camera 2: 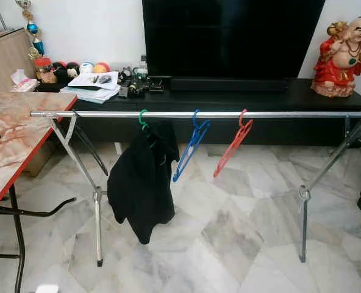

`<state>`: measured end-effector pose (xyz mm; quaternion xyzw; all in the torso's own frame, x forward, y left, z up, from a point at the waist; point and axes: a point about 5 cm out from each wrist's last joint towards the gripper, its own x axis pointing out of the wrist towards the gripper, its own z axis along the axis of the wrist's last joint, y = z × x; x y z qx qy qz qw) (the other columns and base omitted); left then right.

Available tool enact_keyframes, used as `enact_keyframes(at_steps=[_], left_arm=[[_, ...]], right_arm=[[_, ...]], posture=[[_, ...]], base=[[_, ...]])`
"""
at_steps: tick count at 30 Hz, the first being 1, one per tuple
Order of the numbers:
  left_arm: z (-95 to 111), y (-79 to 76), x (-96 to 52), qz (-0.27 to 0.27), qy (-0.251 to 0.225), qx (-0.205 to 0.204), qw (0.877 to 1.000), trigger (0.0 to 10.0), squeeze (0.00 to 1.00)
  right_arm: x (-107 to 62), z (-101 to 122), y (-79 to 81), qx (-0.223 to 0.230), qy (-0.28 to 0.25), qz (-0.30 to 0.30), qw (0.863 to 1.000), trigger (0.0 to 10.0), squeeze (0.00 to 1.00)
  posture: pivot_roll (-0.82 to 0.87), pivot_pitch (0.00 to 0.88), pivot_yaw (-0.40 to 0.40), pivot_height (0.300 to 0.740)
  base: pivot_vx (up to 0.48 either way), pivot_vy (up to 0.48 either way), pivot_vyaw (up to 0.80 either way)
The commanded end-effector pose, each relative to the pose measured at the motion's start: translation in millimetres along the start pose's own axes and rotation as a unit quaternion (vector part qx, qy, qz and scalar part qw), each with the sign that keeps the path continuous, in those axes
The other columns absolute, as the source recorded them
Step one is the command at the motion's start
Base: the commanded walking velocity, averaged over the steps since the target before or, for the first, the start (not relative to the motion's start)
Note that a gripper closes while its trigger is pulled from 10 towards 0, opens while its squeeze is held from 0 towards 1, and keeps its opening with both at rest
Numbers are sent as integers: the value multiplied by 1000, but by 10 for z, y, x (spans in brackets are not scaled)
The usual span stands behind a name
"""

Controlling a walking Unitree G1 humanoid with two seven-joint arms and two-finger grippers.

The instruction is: Hang hanger

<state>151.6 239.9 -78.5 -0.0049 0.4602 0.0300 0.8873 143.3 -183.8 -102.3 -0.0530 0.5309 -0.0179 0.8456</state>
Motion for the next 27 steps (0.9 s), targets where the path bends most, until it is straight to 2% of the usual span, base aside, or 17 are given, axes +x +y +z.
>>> enact_keyframes(at_steps=[1, 4, 12, 23, 27], left_arm=[[4, -15, 12, 4, -6, -4, 1000, 10000, 0], [-13, -72, 41, 8, -11, -17, 1000, 10000, 0], [-44, -137, 66, 14, 1, 5, 1000, 10000, 0], [-205, -117, 38, 21, 28, 11, 999, 10000, 0], [-233, -120, 35, 14, 38, 22, 999, 10000, 0]], right_arm=[[2, 36, -4, 1, -8, 2, 1000, 10000, 0], [5, 66, -25, 0, -12, 0, 1000, 10000, 0], [9, 114, -52, -6, -18, -2, 1000, 10000, 0], [9, 113, -35, -4, -17, -2, 1000, 10000, 0], [10, 115, -37, 1, -18, -5, 1000, 10000, 0]], posture=[[197, 0, -22, 740], [199, 0, -30, 740], [197, 0, -45, 740], [188, 0, -32, 740], [184, 0, -32, 740]], base=[[0, 0, 0], [0, 0, 0], [0, 0, 0], [0, -447, 0], [0, -87, 0]])
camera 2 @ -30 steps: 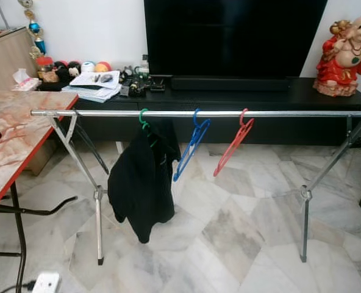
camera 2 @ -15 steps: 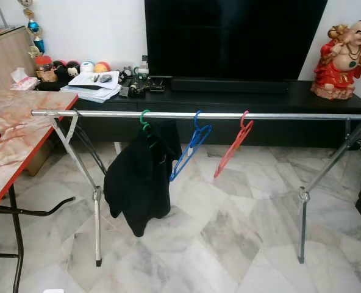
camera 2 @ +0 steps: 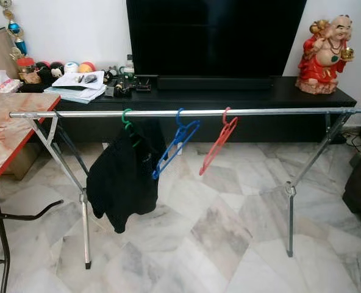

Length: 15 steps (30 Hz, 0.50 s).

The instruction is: Hang hanger

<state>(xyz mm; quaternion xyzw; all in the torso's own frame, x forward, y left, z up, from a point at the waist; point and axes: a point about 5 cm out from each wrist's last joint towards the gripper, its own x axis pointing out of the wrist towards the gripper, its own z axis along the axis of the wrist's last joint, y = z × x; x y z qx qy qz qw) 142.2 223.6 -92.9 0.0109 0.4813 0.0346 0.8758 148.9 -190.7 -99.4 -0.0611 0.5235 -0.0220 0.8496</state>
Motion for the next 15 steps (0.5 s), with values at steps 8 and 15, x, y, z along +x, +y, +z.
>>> enact_keyframes(at_steps=[8, 15], left_arm=[[-79, 11, -12, 1, 18, 0, 1000, 10000, 0], [-77, 52, -16, 6, 21, -5, 1000, 10000, 0]], right_arm=[[9, 87, 1, 4, -11, -2, 1000, 10000, 0], [12, 123, 35, -3, -14, 4, 1000, 10000, 0]], posture=[[178, 0, -36, 740], [181, 0, -39, 740]], base=[[0, 0, -282], [0, 0, -783]])
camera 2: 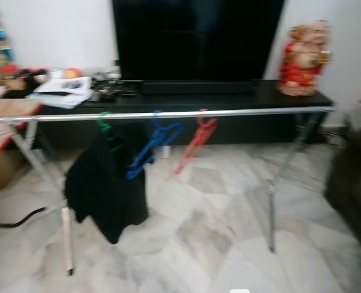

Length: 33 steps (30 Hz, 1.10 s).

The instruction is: Hang hanger

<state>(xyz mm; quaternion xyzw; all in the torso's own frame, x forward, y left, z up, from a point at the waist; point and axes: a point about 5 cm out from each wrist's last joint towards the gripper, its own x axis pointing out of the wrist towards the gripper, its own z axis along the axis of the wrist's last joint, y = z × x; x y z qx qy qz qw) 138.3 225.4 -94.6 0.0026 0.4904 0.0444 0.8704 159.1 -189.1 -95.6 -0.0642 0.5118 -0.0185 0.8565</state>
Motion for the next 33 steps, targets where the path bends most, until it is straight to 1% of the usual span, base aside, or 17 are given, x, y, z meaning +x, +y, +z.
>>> enact_keyframes(at_steps=[1, 7, 11, 14, 19, 29, 33], left_arm=[[-38, 38, -11, 2, 10, 8, 1000, 10000, 0], [-31, 58, -12, 2, 11, 10, 1000, 10000, 0], [35, 44, 5, 1, 7, 14, 1000, 10000, 0], [136, 34, 30, 4, 3, 14, 1000, 10000, 0], [183, 42, 37, 2, 1, 17, 1000, 10000, 0], [239, 66, 43, 4, -2, 10, 1000, 10000, 0], [280, 45, 54, 3, -3, 9, 1000, 10000, 0]], right_arm=[[2, 16, 33, 1, -1, 3, 1000, 10000, 0], [4, 34, 43, 3, -2, 3, 1000, 10000, 0], [5, 37, 47, 5, -2, 2, 1000, 10000, 0], [5, 36, 49, 10, -1, 2, 1000, 10000, 0], [5, 35, 50, 11, -1, 1, 1000, 10000, 0], [4, 24, 56, 10, 1, 2, 1000, 10000, 0], [3, 13, 54, 10, 2, 2, 1000, 10000, 0]], posture=[[179, 0, -37, 740], [177, 0, -33, 740], [174, 0, -28, 740], [173, 0, -25, 740], [175, 0, -25, 740], [173, 0, -24, 740], [172, 0, -21, 740]], base=[[0, 0, -781], [0, 0, -781], [0, 0, -781], [0, 0, -781], [0, 0, -781], [0, 0, -781], [0, 0, -781]])
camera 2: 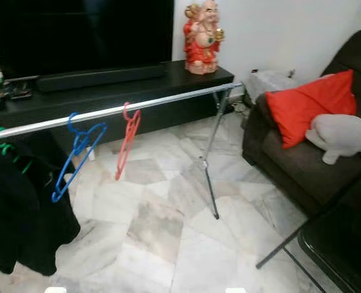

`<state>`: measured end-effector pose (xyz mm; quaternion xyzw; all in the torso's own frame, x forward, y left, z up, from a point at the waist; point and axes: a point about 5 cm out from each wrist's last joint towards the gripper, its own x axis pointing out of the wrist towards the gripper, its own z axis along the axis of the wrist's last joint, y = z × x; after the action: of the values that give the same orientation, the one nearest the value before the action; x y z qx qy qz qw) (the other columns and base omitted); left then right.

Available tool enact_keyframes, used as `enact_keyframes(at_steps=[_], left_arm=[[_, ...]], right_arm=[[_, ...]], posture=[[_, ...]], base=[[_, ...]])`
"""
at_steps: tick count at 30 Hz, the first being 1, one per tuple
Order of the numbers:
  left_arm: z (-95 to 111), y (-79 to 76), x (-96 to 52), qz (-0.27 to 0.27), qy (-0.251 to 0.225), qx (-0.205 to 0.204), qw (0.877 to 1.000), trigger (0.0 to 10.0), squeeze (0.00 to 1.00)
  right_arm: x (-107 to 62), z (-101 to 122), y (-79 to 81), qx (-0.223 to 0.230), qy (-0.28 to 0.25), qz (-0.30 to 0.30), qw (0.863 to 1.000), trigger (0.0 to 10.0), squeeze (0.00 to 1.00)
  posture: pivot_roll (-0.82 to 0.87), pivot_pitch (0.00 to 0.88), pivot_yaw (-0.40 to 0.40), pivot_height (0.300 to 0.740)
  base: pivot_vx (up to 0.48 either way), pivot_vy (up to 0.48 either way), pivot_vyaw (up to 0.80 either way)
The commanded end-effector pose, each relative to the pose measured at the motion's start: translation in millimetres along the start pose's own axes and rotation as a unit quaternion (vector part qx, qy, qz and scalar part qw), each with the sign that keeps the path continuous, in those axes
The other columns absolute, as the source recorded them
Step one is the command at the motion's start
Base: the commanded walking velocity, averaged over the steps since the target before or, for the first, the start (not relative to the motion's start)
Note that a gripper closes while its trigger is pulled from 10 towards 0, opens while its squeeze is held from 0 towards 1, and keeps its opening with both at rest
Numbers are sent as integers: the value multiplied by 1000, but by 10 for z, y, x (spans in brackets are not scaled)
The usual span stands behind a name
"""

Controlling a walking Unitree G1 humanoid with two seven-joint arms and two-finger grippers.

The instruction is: Hang hanger

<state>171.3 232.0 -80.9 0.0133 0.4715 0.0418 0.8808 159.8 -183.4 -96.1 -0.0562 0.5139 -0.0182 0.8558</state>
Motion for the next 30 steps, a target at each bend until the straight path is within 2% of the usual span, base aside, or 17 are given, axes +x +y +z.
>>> enact_keyframes(at_steps=[1, 12, 16, 30], left_arm=[[-69, -9, -6, 0, 19, -1, 1000, 10000, 0], [85, -197, 47, -11, 12, 5, 1000, 10000, 0], [12, -149, 29, -8, 15, 5, 1000, 10000, 0], [-5, -151, 25, -12, 15, -3, 1000, 10000, 0]], right_arm=[[0, 2, -2, 3, 0, -3, 1000, 10000, 0], [-2, -13, 23, 0, 2, 1, 1000, 10000, 0], [-1, -8, 30, 3, 1, 1, 1000, 10000, 0], [0, -1, 23, 7, 1, -1, 1000, 10000, 0]], posture=[[173, 0, -21, 740], [180, 0, -14, 740], [181, 0, -13, 740], [186, 0, -14, 740]], base=[[0, 0, -781], [0, 0, -781], [0, 0, -781], [0, 0, -781]])
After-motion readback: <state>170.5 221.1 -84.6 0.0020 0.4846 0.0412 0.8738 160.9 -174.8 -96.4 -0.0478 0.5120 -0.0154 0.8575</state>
